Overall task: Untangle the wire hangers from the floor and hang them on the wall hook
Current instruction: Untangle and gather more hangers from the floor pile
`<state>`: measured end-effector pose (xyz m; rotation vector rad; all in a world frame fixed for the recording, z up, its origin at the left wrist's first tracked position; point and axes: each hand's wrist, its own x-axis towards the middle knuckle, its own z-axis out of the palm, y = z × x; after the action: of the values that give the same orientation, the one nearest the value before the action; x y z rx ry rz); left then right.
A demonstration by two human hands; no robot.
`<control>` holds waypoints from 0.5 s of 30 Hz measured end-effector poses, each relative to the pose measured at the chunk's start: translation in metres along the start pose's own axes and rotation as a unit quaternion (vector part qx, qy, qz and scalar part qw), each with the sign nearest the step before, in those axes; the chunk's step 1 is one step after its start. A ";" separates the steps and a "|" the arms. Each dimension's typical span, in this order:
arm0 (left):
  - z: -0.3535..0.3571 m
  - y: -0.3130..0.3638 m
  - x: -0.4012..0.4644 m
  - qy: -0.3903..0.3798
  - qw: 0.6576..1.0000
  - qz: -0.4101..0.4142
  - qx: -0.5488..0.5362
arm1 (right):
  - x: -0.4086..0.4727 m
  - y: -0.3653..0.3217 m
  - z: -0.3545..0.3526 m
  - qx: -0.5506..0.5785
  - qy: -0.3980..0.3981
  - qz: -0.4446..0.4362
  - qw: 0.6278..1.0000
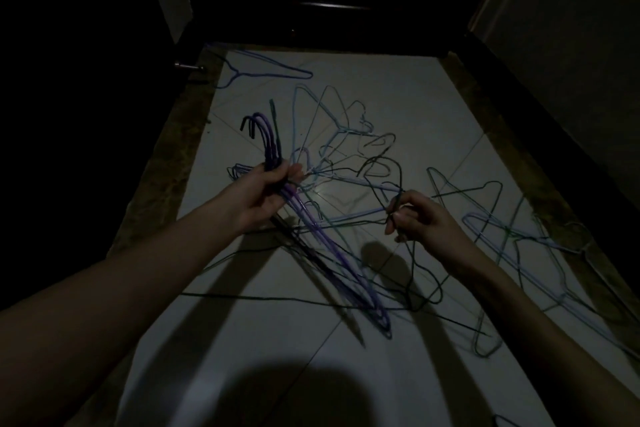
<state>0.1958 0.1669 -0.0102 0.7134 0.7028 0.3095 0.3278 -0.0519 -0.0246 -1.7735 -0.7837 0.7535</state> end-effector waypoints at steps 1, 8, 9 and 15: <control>-0.001 -0.001 -0.001 -0.001 1.000 0.000 0.003 | 0.000 0.000 -0.001 -0.010 -0.003 0.005 1.000; -0.008 -0.007 -0.004 -0.007 0.998 -0.004 0.056 | -0.001 -0.003 0.000 0.026 -0.008 0.044 0.999; -0.008 -0.007 -0.005 -0.005 0.998 -0.003 0.058 | -0.002 -0.006 -0.001 0.028 -0.021 0.051 0.998; -0.006 -0.003 -0.007 0.015 0.998 0.015 0.064 | -0.004 -0.016 -0.008 0.051 -0.120 0.111 0.985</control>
<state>0.1871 0.1641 -0.0123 0.8428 0.7460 0.3047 0.3288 -0.0552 -0.0071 -1.7127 -0.6974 1.1531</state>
